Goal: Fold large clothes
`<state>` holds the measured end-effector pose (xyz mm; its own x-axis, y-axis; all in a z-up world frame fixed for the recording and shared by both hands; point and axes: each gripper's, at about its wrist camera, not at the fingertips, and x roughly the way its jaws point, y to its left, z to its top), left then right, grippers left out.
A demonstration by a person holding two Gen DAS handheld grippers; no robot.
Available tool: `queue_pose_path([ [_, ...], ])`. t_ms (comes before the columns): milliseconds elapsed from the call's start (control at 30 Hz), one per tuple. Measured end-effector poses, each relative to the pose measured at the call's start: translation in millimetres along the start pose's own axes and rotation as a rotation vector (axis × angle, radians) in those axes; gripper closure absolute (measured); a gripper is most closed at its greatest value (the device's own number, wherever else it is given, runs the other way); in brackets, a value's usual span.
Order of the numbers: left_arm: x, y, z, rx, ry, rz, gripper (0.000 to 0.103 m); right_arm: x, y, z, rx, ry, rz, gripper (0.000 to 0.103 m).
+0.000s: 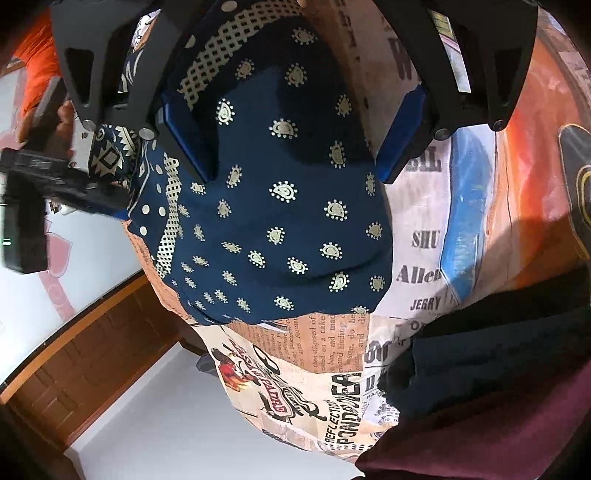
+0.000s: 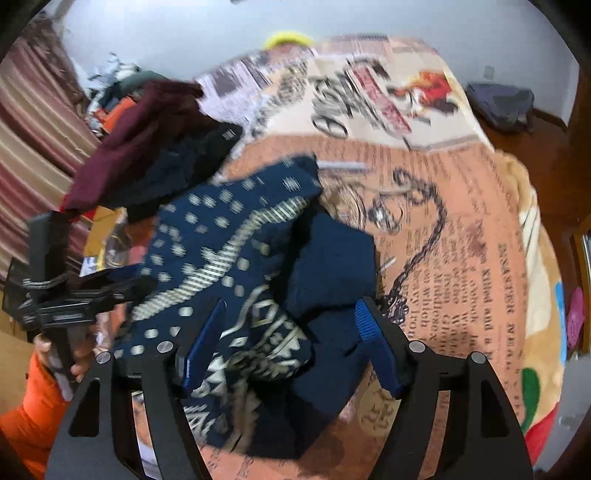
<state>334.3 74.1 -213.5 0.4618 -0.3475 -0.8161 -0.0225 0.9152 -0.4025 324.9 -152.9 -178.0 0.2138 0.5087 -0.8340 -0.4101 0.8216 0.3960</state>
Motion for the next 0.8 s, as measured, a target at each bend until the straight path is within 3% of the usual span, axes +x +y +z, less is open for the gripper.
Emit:
queue_pose_path([
  [100, 2, 4, -2, -0.011, 0.013, -0.015, 0.012, 21, -12, -2, 0.039, 0.054, -0.021, 0.031],
  [167, 2, 8, -4, -0.034, 0.023, -0.032, 0.012, 22, -19, -5, 0.063, 0.047, -0.006, 0.025],
  [333, 4, 14, -5, -0.072, 0.05, -0.083, 0.012, 19, -25, -8, 0.041, 0.071, 0.055, 0.022],
  [400, 9, 16, -2, -0.08, 0.068, -0.106, 0.012, 24, -25, -6, 0.038, 0.084, 0.081, 0.015],
  [633, 36, 22, 6, -0.133, 0.118, -0.177, 0.002, 57, -16, 10, 0.016, 0.133, 0.158, 0.014],
  [733, 52, 28, 7, -0.196, 0.151, -0.249, 0.002, 66, -17, 16, 0.043, 0.146, 0.203, 0.014],
  [800, 55, 31, 9, -0.21, 0.151, -0.27, 0.002, 69, -16, 17, 0.041, 0.149, 0.212, 0.019],
])
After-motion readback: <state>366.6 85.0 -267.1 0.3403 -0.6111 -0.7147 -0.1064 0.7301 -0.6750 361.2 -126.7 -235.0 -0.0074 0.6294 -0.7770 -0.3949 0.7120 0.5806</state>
